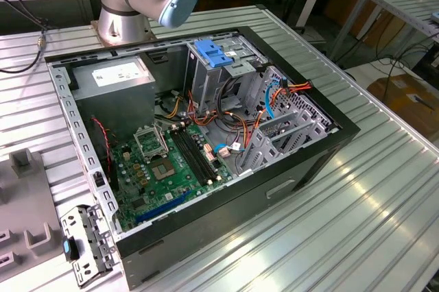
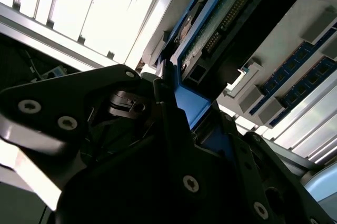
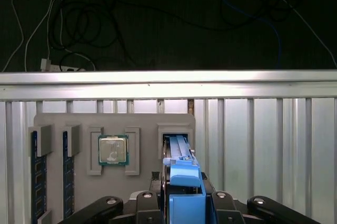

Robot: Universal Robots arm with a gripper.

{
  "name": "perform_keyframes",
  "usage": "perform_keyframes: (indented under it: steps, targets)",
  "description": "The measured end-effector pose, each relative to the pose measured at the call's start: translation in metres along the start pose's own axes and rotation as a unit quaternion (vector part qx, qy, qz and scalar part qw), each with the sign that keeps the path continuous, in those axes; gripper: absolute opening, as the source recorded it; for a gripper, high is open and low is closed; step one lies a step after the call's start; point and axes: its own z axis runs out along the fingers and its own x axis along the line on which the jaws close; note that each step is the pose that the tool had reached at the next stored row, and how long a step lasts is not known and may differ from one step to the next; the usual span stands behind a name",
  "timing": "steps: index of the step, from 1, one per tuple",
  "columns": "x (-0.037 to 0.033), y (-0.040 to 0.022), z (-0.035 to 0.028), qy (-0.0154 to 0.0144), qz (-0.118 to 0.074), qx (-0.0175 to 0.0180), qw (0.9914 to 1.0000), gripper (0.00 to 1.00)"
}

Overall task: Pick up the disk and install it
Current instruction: 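Pick up the disk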

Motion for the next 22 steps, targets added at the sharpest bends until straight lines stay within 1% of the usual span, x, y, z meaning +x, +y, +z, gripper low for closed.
perform_keyframes:
  steps: [5,11,22]
  targets:
    - [-0.0001,0.0,-0.0046,0.0,0.0,0.0,1.0,0.37]
    - [-0.0002,-0.0001,-0.0138,0.0,0.0,0.0,1.0,0.37]
    - [-0.0007,-0.0002,-0.0384,0.0,0.0,-0.0001,1.0,0.37]
